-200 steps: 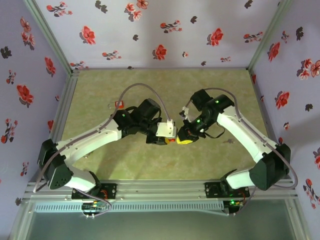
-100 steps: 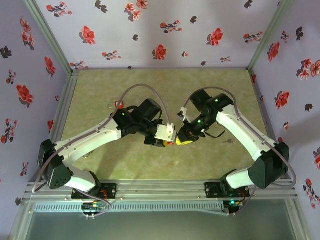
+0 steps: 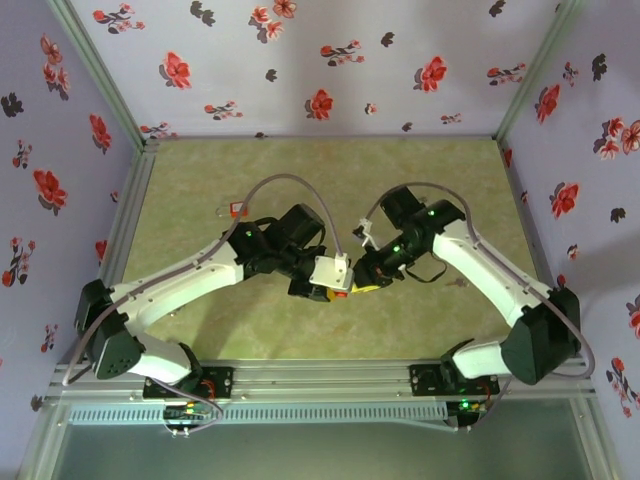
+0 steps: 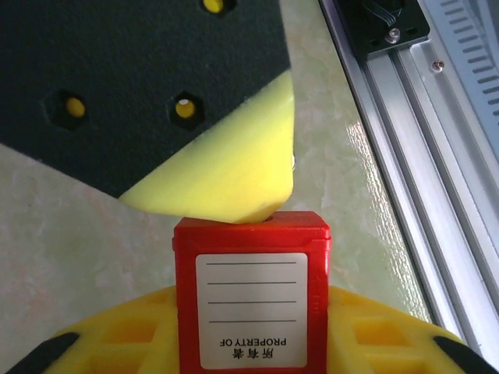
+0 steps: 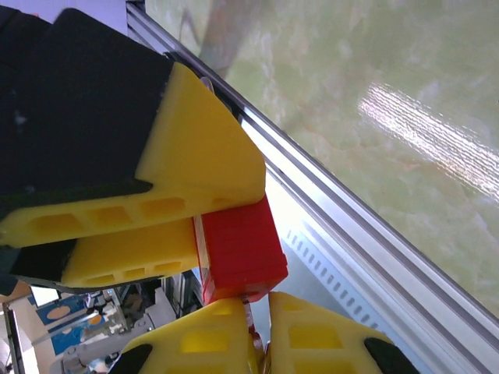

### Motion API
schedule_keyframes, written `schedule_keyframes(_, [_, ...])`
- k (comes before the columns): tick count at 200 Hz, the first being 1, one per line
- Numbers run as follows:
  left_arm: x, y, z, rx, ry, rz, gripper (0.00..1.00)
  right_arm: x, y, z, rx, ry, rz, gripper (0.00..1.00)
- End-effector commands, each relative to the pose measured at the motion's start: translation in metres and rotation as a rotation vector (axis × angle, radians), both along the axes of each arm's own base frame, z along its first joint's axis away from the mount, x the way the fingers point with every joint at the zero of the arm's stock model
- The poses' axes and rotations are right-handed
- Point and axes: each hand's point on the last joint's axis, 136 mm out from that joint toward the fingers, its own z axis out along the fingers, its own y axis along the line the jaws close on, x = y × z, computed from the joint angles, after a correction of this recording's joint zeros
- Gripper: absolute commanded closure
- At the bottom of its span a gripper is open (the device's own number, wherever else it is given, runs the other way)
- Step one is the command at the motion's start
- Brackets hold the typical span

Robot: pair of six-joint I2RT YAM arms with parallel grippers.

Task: Unlock with the key

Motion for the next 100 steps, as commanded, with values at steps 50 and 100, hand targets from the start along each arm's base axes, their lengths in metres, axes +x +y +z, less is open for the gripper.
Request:
schedule_keyframes(50, [-0.032, -0.029, 0.047, -0.295, 0.103, -0.065, 1.0, 0.056, -0.009, 0.02, 0.091, -0.201, -0.227, 0.68])
schedule_keyframes(100, [-0.03, -0.019, 0.015, -0.223, 0.142, -0.027, 1.0, 0.058, -0.025, 0.021, 0.085, -0.198, -0.323, 0.64])
